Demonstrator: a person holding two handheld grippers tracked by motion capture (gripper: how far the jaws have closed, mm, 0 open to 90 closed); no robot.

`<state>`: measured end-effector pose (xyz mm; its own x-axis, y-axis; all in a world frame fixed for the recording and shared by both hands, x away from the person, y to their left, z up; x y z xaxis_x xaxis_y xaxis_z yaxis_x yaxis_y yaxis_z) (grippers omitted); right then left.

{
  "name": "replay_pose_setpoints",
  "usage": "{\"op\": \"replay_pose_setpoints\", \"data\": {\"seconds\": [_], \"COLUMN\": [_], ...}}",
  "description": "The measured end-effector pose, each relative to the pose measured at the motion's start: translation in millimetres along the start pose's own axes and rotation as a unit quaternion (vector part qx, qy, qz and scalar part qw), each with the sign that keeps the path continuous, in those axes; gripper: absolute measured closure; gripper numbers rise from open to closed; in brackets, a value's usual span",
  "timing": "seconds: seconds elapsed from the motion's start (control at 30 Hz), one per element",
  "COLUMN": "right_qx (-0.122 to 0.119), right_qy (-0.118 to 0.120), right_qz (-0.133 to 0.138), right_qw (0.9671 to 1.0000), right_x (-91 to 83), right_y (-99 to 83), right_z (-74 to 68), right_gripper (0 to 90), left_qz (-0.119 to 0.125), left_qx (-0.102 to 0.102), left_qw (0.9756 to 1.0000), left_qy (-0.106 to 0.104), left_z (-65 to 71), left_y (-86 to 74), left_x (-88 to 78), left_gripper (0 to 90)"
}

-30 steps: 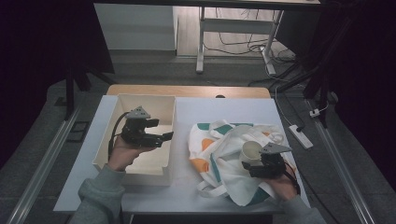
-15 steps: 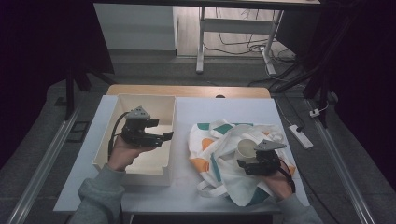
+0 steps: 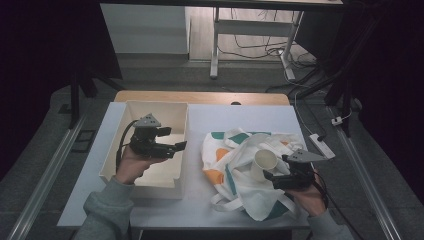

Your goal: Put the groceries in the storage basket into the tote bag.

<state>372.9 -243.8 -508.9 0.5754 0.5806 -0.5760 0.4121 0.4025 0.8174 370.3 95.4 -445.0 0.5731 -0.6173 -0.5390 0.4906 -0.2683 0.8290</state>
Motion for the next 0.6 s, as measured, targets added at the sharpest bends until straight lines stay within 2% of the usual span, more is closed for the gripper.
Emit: {"op": "replay_pose_setpoints", "data": {"seconds": [0.13, 0.3, 0.43, 0.6], "right_qx": [-0.004, 0.005, 0.016, 0.030], "right_qy": [0.003, 0.005, -0.004, -0.013], "right_qz": [0.018, 0.039, 0.046, 0.050], "right_qw": [0.9998, 0.9992, 0.9988, 0.9982], "right_x": [-10.9, -23.7, -29.5, -33.0], "right_y": [7.8, 14.3, 13.3, 8.8], "right_z": [-0.9, 4.1, 12.0, 23.2], "right_gripper": [7.4, 9.3, 11.4, 14.3], "left_qz": [0.007, 0.018, 0.006, -0.005], "left_qx": [0.002, 0.021, 0.030, 0.034], "left_qw": [0.9999, 0.9989, 0.9983, 0.9978], "left_qy": [-0.013, -0.039, -0.050, -0.056], "left_z": [10.6, 38.7, 55.6, 67.7], "left_y": [4.7, 14.0, 15.5, 15.8], "left_x": [-1.5, -2.7, 5.1, 15.7], "left_gripper": [20.5, 20.5, 20.5, 21.0]}}
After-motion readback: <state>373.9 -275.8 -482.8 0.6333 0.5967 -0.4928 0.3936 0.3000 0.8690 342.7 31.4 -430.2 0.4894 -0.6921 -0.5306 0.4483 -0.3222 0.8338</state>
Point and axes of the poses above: each handheld gripper's, and its own axes: x roughly forward along the jaws, y roughly out of its top, z roughly to its right, the point moved 9 cm from there along x, roughly forward along the jaws, and after that the axes turned 4 degrees about y, right-handed, at the moved point
